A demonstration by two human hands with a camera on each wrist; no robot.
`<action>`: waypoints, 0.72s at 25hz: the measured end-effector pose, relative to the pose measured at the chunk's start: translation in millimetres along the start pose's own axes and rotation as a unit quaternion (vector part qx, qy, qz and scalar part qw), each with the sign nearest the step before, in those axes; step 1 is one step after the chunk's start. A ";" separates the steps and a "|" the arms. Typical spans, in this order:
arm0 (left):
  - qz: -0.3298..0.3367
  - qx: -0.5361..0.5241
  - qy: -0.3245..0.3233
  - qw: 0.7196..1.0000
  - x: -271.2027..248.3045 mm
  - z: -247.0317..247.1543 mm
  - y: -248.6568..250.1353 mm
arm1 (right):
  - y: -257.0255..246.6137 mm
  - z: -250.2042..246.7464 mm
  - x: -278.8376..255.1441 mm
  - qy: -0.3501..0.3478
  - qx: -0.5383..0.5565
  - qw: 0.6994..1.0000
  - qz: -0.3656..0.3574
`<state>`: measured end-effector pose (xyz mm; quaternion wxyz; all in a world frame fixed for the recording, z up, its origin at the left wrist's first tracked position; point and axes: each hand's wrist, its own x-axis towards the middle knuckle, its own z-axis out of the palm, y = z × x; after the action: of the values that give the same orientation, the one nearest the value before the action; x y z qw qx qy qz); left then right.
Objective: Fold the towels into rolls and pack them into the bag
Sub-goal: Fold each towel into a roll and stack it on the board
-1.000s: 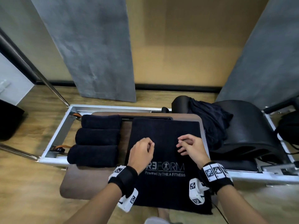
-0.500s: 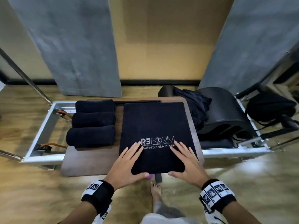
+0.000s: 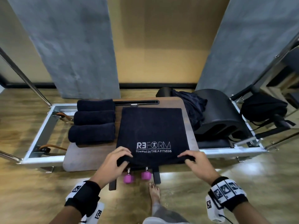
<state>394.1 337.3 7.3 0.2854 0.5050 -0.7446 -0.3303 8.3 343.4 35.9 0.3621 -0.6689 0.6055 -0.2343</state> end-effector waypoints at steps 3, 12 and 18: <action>-0.039 -0.053 0.101 0.993 22.7 -15.3 13.4 | -4.7 -24.9 27.1 0.041 0.122 0.991 0.025; -0.136 -0.031 0.251 0.958 174.5 -37.6 24.1 | -4.9 -65.3 163.7 0.117 0.311 0.939 0.084; -0.280 0.018 0.193 0.940 239.1 -20.6 1.9 | 19.5 -59.7 230.3 0.164 0.173 0.957 0.166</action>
<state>330.4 108.7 43.3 0.3101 0.7521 -0.5098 -0.2797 -12.9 105.7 29.6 0.4019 -0.4383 0.7095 -0.3783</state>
